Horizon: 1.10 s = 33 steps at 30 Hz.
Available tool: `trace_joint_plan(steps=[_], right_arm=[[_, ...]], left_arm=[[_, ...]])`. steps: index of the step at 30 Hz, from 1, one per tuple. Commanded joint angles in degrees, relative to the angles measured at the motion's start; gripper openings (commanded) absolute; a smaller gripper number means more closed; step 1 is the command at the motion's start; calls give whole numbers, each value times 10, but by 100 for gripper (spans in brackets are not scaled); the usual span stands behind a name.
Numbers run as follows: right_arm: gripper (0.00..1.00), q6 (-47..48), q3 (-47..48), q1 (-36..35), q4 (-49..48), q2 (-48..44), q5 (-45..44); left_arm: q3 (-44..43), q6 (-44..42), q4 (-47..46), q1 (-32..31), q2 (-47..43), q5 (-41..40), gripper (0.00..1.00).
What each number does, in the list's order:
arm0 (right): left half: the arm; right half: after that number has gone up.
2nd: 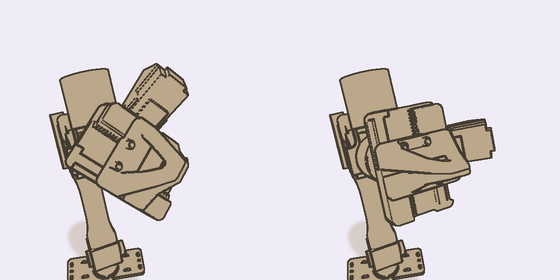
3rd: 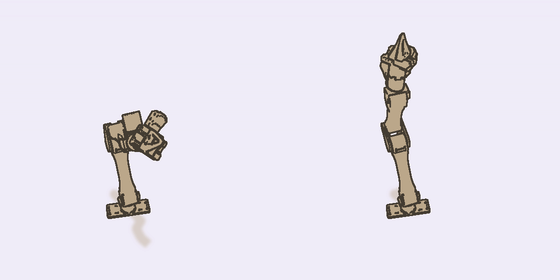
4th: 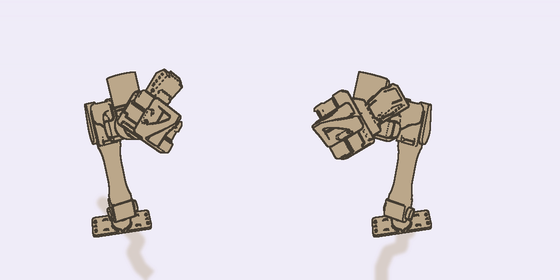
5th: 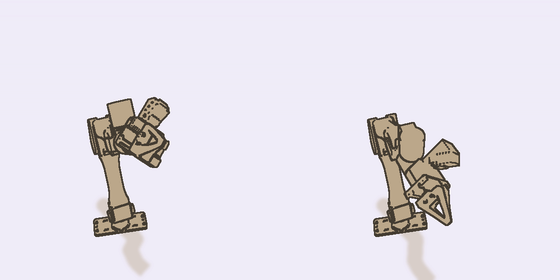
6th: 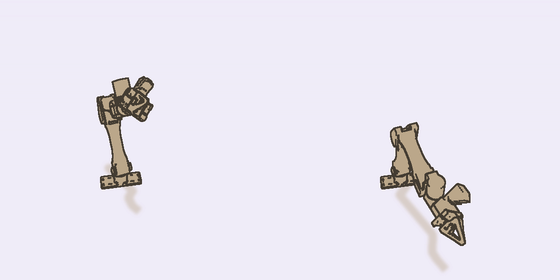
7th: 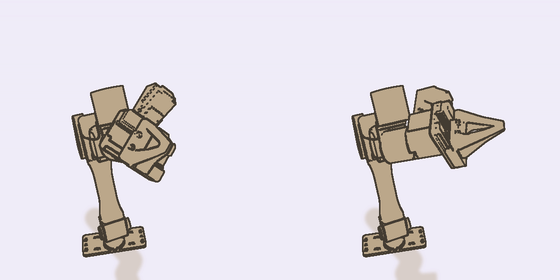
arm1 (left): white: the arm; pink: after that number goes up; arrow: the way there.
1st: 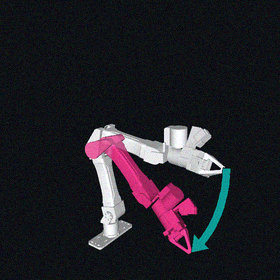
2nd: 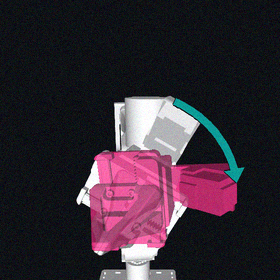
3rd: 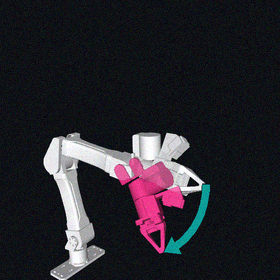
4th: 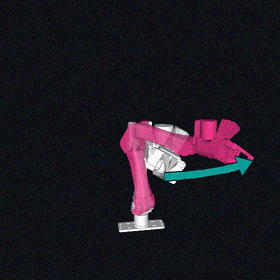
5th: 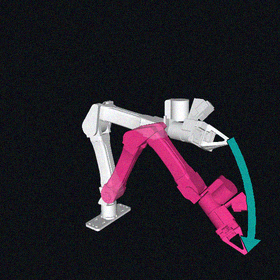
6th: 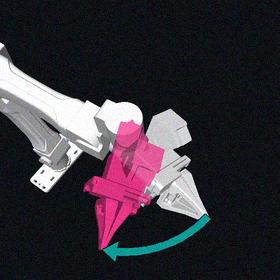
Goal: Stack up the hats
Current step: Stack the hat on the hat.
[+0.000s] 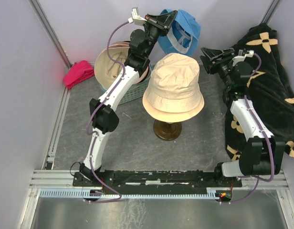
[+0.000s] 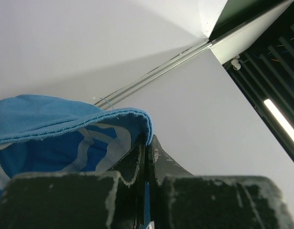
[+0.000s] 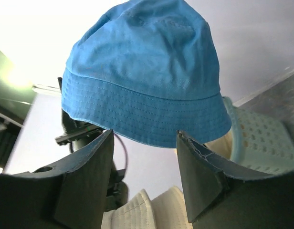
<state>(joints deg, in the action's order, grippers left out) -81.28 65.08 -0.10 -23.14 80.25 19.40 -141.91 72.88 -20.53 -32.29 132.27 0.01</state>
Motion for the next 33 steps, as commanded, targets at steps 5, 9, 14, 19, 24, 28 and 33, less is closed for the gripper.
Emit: trace_joint_plan(steps=[5,9,14,19,24,28,33], right_arm=[[64,-257,-68,5,-248,31,-30],[64,-197,-31,11,-210,28,26],[65,30,11,10,-10,-30,68],[64,178,4,8,98,-80,71],[64,296,34,-12,202,-90,52],[64,335,56,-23,232,-80,34],[64,360,91,-40,250,-55,9]], left_arm=[[-36,41,-51,-8,4,-8,3],[-39,48,-52,-12,26,-11,3],[-43,43,-48,-15,27,-14,3],[-45,39,-44,-19,32,-15,3],[-52,37,-43,-21,35,-17,3],[-52,36,-44,-21,32,-15,3],[-52,32,-43,-20,29,-8,3]])
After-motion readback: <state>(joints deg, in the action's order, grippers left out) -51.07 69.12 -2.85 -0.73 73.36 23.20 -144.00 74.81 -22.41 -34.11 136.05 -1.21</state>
